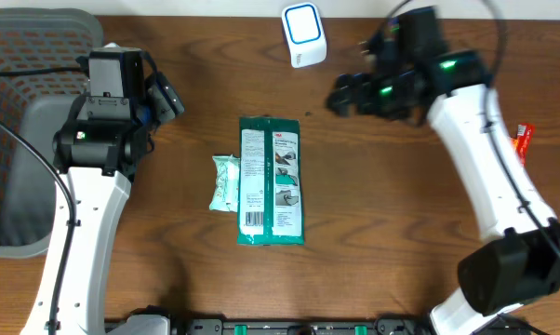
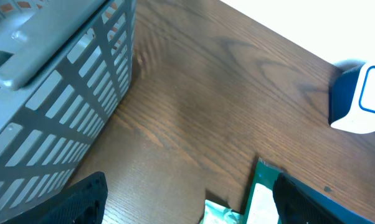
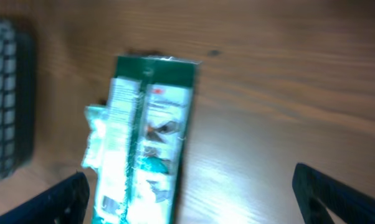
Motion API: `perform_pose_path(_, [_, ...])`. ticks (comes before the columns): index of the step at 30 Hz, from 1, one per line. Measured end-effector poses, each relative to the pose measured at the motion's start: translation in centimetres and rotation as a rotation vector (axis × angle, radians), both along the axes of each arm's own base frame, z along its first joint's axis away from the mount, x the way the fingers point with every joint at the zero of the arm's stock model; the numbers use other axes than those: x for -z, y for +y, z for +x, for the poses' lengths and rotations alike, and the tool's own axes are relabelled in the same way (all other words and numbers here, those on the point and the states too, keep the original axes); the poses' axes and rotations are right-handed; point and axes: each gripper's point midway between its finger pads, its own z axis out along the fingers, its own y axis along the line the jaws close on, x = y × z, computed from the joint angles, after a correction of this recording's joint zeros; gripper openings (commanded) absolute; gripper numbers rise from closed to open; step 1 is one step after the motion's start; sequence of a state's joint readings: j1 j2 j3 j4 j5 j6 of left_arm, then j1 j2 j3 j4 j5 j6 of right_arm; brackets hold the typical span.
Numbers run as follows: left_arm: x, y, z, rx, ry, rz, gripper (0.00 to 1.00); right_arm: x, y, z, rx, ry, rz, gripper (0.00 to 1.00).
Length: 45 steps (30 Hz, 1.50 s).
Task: Scan the item barcode
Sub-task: 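Move the right gripper left onto the green gloves pack and grasp it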
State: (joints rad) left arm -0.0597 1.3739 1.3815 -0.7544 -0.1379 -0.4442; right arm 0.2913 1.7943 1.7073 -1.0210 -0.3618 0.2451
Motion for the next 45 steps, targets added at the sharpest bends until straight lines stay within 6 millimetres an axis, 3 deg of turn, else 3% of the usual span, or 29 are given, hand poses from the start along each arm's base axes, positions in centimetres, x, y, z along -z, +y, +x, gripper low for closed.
perform_pose_path(3, [0.0,0.0,0.0,0.0,0.0,0.0,0.85,2.1,3.5,-1.5,-0.046,0.025,0.01,0.99])
perform_pose_path(7, [0.0,0.0,0.0,0.0,0.0,0.0,0.85,5.5,6.0,-3.1,-0.033,0.077,0.031,0.98])
perform_pose_path(13, [0.0,0.0,0.0,0.0,0.0,0.0,0.85,10.6,6.3,-5.1,0.022,0.168,0.065,0.97])
perform_pose_path(16, [0.0,0.0,0.0,0.0,0.0,0.0,0.85,11.8,6.5,-5.7,0.014,0.178,0.093,0.99])
perform_pose_path(26, [0.0,0.0,0.0,0.0,0.0,0.0,0.85,13.9,7.5,-6.3,-0.035,0.14,0.187,0.99])
perform_pose_path(34, [0.0,0.0,0.0,0.0,0.0,0.0,0.85,14.0,6.2,-5.3,0.0,0.134,0.198,0.99])
perform_pose_path(41, [0.0,0.0,0.0,0.0,0.0,0.0,0.85,14.2,6.4,-5.5,-0.001,0.155,0.213,0.91])
perform_pose_path(45, [0.0,0.0,0.0,0.0,0.0,0.0,0.85,14.8,6.6,-5.6,0.002,0.164,0.225,0.82])
